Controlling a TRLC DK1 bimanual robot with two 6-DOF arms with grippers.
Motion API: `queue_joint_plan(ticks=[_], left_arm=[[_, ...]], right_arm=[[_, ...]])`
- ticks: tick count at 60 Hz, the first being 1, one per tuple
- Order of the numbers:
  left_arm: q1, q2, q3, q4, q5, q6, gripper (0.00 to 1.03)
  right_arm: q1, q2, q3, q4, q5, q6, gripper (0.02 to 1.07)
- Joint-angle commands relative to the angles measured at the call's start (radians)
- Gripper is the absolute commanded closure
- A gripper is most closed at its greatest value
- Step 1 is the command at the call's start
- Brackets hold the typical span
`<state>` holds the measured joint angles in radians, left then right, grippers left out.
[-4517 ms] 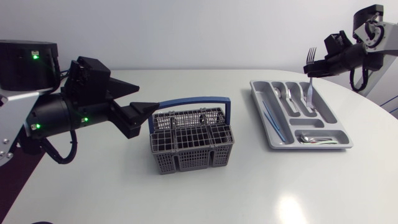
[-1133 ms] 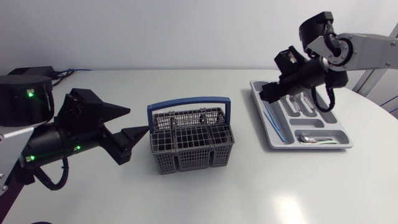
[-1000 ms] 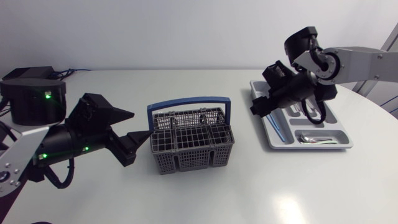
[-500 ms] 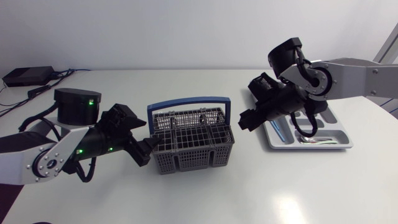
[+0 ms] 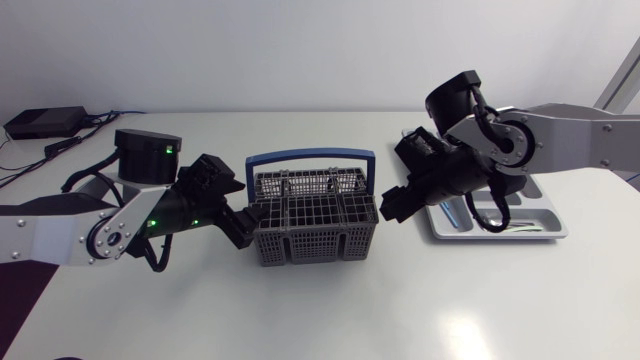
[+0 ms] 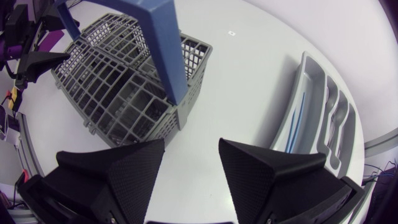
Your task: Unload the cutlery basket into the drawer organizer.
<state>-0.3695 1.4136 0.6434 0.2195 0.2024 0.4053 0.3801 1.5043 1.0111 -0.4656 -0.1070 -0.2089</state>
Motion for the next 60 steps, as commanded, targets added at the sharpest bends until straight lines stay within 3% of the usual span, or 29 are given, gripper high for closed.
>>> queue_joint_plan(ticks=[1,25,32,60], left_arm=[[0.009,0.045,0.035,0.003,-0.017,0.032,0.17],[0.006,0.076,0.070,0.003,-0.029,0.043,0.17],[0.006,0.065,0.065,-0.003,-0.029,0.043,0.16],[0.000,-0.191,0.016,-0.117,-0.029,0.007,0.15]], right_arm=[[0.023,-0.021,-0.025,0.008,0.003,0.029,0.43],[0.057,-0.021,-0.026,0.015,0.013,0.049,0.43],[0.057,-0.029,-0.032,0.030,0.056,0.049,0.43],[0.045,-0.145,-0.037,0.025,0.059,0.048,0.38]])
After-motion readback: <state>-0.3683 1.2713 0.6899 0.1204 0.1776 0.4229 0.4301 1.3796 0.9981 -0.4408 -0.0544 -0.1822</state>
